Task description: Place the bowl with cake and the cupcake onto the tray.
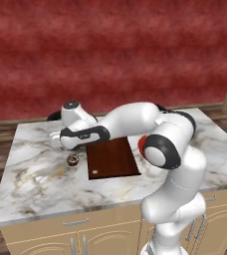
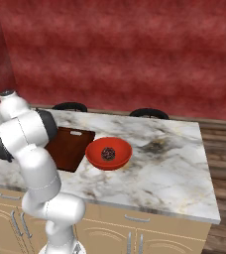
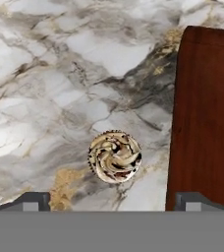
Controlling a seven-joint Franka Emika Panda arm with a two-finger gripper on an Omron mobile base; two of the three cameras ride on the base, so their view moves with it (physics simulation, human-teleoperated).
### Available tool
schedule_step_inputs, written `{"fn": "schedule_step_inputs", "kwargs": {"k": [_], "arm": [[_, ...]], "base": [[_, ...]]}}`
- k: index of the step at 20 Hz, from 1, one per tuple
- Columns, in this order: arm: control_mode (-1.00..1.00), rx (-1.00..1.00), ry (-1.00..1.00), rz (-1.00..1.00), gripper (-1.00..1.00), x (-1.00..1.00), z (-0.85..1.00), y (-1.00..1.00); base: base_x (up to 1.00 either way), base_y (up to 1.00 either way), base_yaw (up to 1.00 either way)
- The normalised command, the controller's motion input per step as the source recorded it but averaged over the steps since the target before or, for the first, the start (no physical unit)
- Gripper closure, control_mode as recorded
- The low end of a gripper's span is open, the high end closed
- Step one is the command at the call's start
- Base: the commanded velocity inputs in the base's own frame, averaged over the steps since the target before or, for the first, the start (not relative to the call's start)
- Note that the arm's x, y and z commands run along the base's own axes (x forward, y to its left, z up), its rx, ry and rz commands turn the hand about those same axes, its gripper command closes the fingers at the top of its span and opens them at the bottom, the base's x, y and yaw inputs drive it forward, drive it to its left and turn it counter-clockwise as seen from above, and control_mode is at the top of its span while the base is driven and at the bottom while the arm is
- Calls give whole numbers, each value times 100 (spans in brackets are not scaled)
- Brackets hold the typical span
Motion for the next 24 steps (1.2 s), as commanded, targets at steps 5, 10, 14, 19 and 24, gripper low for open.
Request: {"fn": "schedule_step_inputs", "kwargs": {"k": [5,10,14,19,24], "arm": [[-100,0,0,0,-100,16,-29,0],[-100,0,0,0,-100,9,-37,0],[-100,0,0,0,-100,3,-31,0],[-100,0,0,0,-100,1,-38,2],[-100,0,0,0,-100,1,-37,-1]], "base": [[0,0,0],[0,0,0],[0,0,0],[0,0,0],[0,0,0]]}}
